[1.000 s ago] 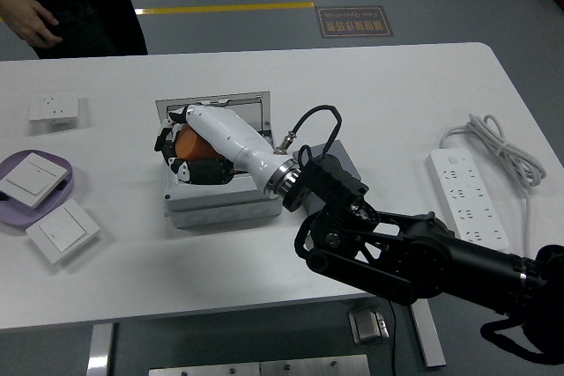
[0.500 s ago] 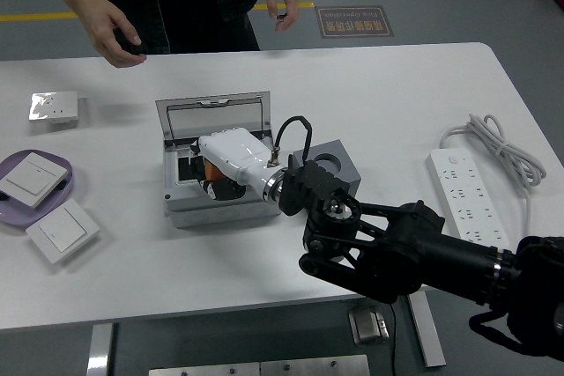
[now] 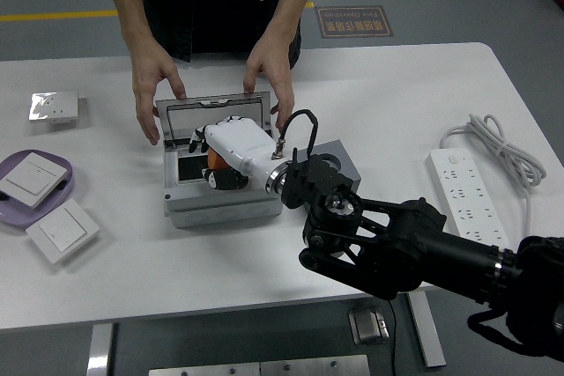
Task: Pick up the cylinder from the cube,place it in the box,flap close box
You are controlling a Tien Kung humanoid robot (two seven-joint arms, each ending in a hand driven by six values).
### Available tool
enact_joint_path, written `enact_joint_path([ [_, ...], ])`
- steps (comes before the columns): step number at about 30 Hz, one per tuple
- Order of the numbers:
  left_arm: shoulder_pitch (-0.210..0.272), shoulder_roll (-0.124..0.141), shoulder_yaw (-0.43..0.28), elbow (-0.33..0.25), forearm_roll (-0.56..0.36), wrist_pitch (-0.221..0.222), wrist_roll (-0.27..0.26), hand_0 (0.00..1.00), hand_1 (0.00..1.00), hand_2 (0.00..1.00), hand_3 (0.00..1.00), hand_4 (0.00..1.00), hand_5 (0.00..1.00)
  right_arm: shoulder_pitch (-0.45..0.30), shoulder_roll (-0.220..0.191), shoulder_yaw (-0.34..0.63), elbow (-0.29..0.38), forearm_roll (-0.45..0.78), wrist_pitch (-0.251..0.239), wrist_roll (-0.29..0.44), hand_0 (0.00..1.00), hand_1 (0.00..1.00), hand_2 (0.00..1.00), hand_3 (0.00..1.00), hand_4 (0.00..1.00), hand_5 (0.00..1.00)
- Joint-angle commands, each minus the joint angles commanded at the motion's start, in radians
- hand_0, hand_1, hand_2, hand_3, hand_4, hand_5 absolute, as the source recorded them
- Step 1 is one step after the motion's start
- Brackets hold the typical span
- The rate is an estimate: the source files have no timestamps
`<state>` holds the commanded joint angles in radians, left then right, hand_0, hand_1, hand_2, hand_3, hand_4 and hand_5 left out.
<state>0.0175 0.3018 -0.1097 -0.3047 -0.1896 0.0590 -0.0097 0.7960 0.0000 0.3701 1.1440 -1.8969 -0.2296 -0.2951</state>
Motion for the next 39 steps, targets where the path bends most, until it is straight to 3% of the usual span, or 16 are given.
enact_joint_path([
  [11, 0.000, -0.003, -0.004, -0.001, 0.006, 0.001, 0.001, 0.616, 0.631, 0.630, 0.668, 0.751, 0.258, -0.011, -0.015, 0.020, 0.010, 0.077, -0.043, 0.051, 0.964, 0.814, 0.798, 0.838, 0.753, 0.389],
  [14, 0.001, -0.005, -0.022, -0.003, 0.024, 0.001, 0.001, 0.616, 0.631, 0.630, 0.668, 0.751, 0.258, -0.030, -0.039, 0.035, 0.053, 0.150, -0.076, 0.085, 0.964, 0.814, 0.798, 0.838, 0.753, 0.389],
  [15, 0.002, -0.006, -0.029, -0.004, 0.031, 0.001, 0.001, 0.616, 0.630, 0.630, 0.667, 0.748, 0.255, -0.039, -0.051, 0.040, 0.074, 0.181, -0.087, 0.098, 0.957, 0.801, 0.779, 0.826, 0.841, 0.424],
  [20, 0.004, -0.010, -0.043, -0.006, 0.043, 0.001, 0.001, 0.616, 0.630, 0.630, 0.667, 0.748, 0.255, -0.072, -0.117, 0.068, 0.181, 0.340, -0.115, 0.142, 0.957, 0.801, 0.779, 0.826, 0.841, 0.424],
  [21, 0.004, -0.010, -0.042, -0.006, 0.043, 0.001, 0.001, 0.616, 0.630, 0.629, 0.667, 0.747, 0.256, -0.073, -0.127, 0.074, 0.200, 0.369, -0.117, 0.146, 0.918, 0.758, 0.735, 0.785, 0.822, 0.409],
  [26, 0.005, -0.008, -0.028, -0.004, 0.029, 0.001, 0.001, 0.616, 0.630, 0.629, 0.667, 0.747, 0.256, -0.035, -0.179, 0.116, 0.283, 0.519, -0.129, 0.166, 0.918, 0.758, 0.735, 0.785, 0.822, 0.409],
  [27, 0.004, -0.007, -0.027, -0.003, 0.028, 0.001, 0.001, 0.616, 0.630, 0.629, 0.666, 0.746, 0.256, -0.022, -0.185, 0.121, 0.283, 0.542, -0.131, 0.169, 0.791, 0.673, 0.672, 0.704, 0.767, 0.409],
  [32, -0.001, -0.003, -0.027, -0.003, 0.028, 0.001, 0.000, 0.616, 0.630, 0.629, 0.666, 0.746, 0.256, 0.062, -0.203, 0.117, 0.216, 0.653, -0.130, 0.190, 0.791, 0.673, 0.672, 0.704, 0.767, 0.409],
  [33, -0.002, -0.002, -0.026, -0.003, 0.028, 0.001, 0.000, 0.616, 0.630, 0.629, 0.666, 0.747, 0.257, 0.079, -0.203, 0.109, 0.195, 0.674, -0.129, 0.197, 0.696, 0.630, 0.650, 0.688, 0.754, 0.415],
  [39, -0.006, 0.003, -0.016, -0.003, 0.024, 0.001, 0.000, 0.615, 0.630, 0.628, 0.664, 0.741, 0.251, 0.164, -0.184, 0.026, 0.059, 0.796, -0.107, 0.246, 0.699, 0.626, 0.644, 0.685, 0.741, 0.415],
])
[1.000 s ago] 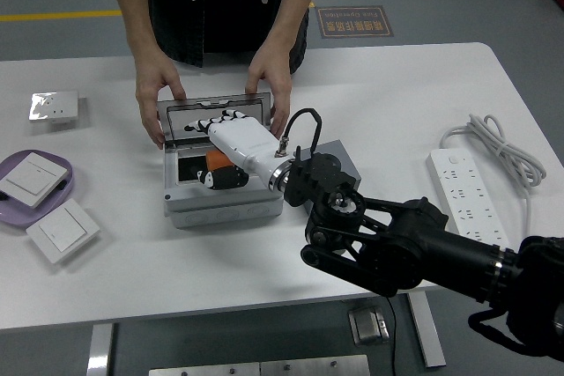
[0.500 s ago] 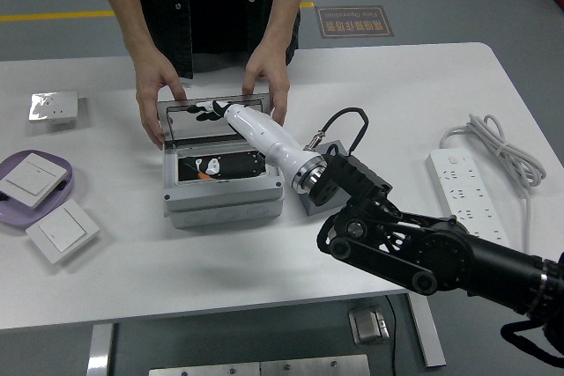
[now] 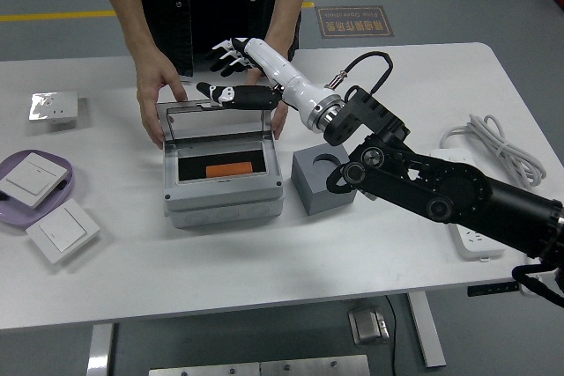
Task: Pick up the cylinder from the cube,place it in the box,flap close box
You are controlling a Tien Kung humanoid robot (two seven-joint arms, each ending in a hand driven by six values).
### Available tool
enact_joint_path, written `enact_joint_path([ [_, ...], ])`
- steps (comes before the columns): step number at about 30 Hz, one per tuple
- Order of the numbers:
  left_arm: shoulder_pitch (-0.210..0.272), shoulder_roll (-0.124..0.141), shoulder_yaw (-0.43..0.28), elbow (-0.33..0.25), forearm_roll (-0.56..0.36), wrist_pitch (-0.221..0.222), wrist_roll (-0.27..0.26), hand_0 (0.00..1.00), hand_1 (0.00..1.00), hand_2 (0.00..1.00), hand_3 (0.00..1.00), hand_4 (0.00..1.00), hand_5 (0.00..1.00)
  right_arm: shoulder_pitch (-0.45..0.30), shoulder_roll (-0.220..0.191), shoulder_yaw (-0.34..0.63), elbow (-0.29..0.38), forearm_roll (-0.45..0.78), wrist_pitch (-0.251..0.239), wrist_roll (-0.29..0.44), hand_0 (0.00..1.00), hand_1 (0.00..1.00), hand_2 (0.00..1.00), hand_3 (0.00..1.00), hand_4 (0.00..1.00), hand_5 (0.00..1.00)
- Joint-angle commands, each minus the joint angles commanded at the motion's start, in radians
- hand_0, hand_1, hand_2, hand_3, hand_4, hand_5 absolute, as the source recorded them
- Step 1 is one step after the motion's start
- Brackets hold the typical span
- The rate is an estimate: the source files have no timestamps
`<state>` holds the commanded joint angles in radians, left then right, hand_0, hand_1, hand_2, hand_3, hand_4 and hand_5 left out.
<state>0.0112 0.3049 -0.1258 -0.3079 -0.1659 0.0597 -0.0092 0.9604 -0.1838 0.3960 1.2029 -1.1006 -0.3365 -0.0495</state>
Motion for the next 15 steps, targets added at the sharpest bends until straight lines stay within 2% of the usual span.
enact_joint_path([
  [10, -0.005, 0.005, 0.008, 0.000, -0.003, 0.000, 0.000, 0.615, 0.630, 0.627, 0.664, 0.739, 0.250, 0.046, 0.038, -0.075, -0.225, 0.133, 0.041, 0.095, 0.673, 0.626, 0.644, 0.683, 0.730, 0.407],
  [15, -0.007, 0.004, 0.007, 0.000, -0.002, 0.000, 0.000, 0.615, 0.630, 0.627, 0.662, 0.737, 0.250, 0.042, 0.043, -0.091, -0.260, 0.148, 0.043, 0.105, 0.668, 0.627, 0.641, 0.682, 0.728, 0.404],
])
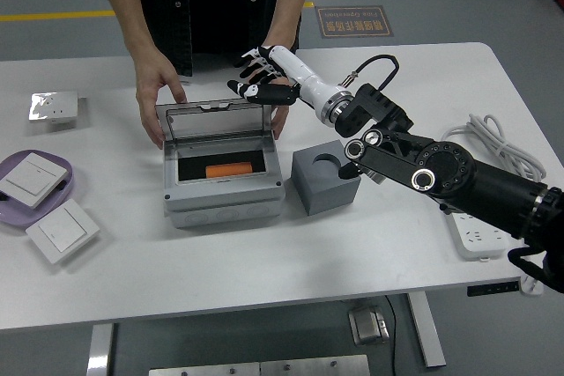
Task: Pick up the cylinder from the cube,place it in the box,flap close box
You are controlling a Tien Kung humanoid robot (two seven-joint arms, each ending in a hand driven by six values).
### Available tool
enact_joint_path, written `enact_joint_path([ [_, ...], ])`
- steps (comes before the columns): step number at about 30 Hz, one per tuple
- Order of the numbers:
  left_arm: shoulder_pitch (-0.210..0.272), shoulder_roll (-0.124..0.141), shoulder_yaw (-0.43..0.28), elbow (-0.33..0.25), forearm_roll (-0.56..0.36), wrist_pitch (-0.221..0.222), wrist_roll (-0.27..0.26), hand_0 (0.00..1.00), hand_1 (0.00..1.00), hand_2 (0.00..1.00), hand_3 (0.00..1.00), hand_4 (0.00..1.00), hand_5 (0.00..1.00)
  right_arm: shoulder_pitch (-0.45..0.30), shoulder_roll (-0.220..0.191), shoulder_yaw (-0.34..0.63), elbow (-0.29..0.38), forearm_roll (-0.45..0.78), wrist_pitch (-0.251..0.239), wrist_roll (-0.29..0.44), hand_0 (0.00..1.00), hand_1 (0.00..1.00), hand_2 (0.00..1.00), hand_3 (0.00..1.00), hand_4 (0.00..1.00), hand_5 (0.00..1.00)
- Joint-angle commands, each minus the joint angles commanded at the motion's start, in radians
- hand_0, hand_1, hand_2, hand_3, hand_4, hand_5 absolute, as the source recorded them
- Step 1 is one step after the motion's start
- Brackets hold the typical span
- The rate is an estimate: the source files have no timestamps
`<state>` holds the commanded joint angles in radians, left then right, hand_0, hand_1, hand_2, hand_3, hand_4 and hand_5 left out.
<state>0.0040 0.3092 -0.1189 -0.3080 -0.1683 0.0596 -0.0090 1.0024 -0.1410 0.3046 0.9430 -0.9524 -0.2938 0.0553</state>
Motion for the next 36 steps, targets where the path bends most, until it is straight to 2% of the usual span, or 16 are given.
enact_joint_path([
  [4, 0.000, -0.001, -0.002, 0.000, 0.001, 0.000, 0.000, 0.616, 0.630, 0.627, 0.663, 0.737, 0.247, -0.011, 0.000, -0.011, 0.022, -0.007, -0.003, -0.001, 0.678, 0.626, 0.635, 0.676, 0.721, 0.390],
  [12, 0.002, -0.005, -0.003, 0.001, -0.001, 0.000, -0.001, 0.616, 0.630, 0.626, 0.662, 0.735, 0.246, -0.038, -0.011, -0.025, 0.106, -0.026, -0.013, -0.005, 0.674, 0.622, 0.634, 0.677, 0.711, 0.378],
  [25, 0.008, -0.010, -0.016, 0.001, 0.004, -0.001, -0.001, 0.616, 0.630, 0.626, 0.662, 0.736, 0.246, -0.104, -0.089, -0.050, 0.343, -0.063, -0.011, -0.054, 0.651, 0.621, 0.635, 0.675, 0.707, 0.377],
  [30, 0.009, -0.012, -0.018, 0.002, 0.003, -0.001, -0.001, 0.615, 0.630, 0.626, 0.662, 0.735, 0.244, -0.133, -0.104, -0.055, 0.386, -0.073, -0.005, -0.066, 0.634, 0.622, 0.637, 0.674, 0.702, 0.373],
  [36, 0.014, -0.012, -0.016, 0.003, -0.003, -0.001, -0.001, 0.616, 0.630, 0.626, 0.662, 0.734, 0.242, -0.157, -0.133, 0.006, 0.403, -0.090, -0.006, -0.071, 0.630, 0.625, 0.641, 0.680, 0.697, 0.367],
])
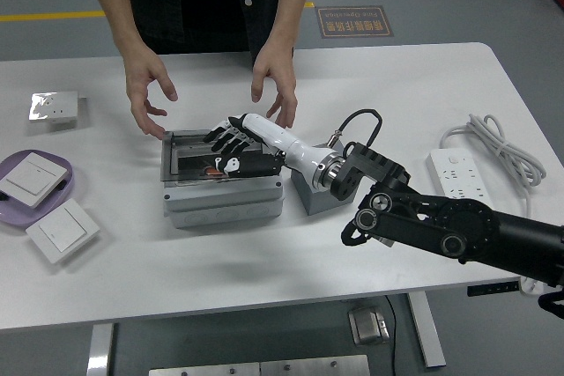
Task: Pick up the cylinder from the cube,place it in the box,flap close box
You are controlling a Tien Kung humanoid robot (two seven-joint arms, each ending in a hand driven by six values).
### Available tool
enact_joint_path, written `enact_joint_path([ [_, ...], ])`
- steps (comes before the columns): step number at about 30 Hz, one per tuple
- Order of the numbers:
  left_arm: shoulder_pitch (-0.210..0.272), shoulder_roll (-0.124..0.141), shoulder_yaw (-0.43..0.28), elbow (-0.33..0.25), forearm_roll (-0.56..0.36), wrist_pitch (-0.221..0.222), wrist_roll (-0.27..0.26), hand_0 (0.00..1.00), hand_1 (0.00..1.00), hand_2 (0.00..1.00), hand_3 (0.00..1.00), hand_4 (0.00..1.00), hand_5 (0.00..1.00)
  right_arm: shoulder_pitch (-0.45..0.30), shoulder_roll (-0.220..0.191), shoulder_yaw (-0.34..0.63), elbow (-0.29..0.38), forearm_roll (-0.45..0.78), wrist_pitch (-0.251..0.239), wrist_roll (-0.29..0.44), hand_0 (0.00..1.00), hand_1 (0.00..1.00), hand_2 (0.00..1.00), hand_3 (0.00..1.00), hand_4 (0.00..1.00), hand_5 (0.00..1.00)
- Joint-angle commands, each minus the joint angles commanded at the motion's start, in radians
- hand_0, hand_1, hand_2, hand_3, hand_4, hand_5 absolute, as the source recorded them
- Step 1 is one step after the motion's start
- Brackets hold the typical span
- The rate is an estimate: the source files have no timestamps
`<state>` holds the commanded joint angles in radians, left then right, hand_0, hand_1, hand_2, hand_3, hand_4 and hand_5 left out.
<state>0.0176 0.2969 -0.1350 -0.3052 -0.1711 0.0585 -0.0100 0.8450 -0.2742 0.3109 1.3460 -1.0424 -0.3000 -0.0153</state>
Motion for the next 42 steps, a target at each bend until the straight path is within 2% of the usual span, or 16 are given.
enact_joint_path([
  [7, 0.013, -0.003, 0.010, 0.001, -0.011, -0.001, 0.001, 0.615, 0.630, 0.626, 0.662, 0.734, 0.241, -0.072, -0.066, 0.141, 0.039, -0.058, -0.005, -0.006, 0.636, 0.629, 0.643, 0.682, 0.696, 0.365],
  [11, 0.022, -0.005, 0.011, 0.001, -0.014, -0.001, 0.002, 0.615, 0.630, 0.626, 0.662, 0.734, 0.240, -0.154, -0.106, 0.243, 0.082, -0.105, -0.012, 0.002, 0.636, 0.626, 0.641, 0.682, 0.693, 0.358],
  [16, 0.032, -0.005, 0.010, 0.002, -0.017, -0.001, 0.003, 0.615, 0.630, 0.626, 0.663, 0.734, 0.241, -0.275, -0.134, 0.393, 0.142, -0.126, -0.022, 0.036, 0.635, 0.626, 0.641, 0.681, 0.692, 0.357],
  [21, 0.038, -0.008, 0.006, 0.001, -0.016, -0.001, 0.004, 0.615, 0.630, 0.626, 0.662, 0.735, 0.241, -0.401, -0.148, 0.541, 0.165, -0.079, -0.026, 0.078, 0.635, 0.624, 0.638, 0.677, 0.690, 0.355],
  [29, 0.035, -0.004, 0.003, 0.001, -0.013, -0.001, 0.005, 0.615, 0.630, 0.626, 0.663, 0.735, 0.241, -0.572, -0.158, 0.731, 0.133, 0.021, -0.020, 0.133, 0.635, 0.622, 0.636, 0.674, 0.690, 0.354],
  [35, 0.026, 0.003, 0.003, 0.001, -0.011, 0.000, 0.005, 0.615, 0.630, 0.626, 0.663, 0.734, 0.239, -0.618, -0.143, 0.773, 0.108, 0.174, 0.017, 0.193, 0.634, 0.620, 0.634, 0.674, 0.690, 0.352],
  [42, 0.024, 0.007, 0.007, 0.002, -0.013, 0.000, 0.004, 0.615, 0.630, 0.626, 0.663, 0.734, 0.239, -0.631, -0.134, 0.790, 0.101, 0.284, 0.029, 0.213, 0.639, 0.618, 0.636, 0.669, 0.689, 0.345],
])
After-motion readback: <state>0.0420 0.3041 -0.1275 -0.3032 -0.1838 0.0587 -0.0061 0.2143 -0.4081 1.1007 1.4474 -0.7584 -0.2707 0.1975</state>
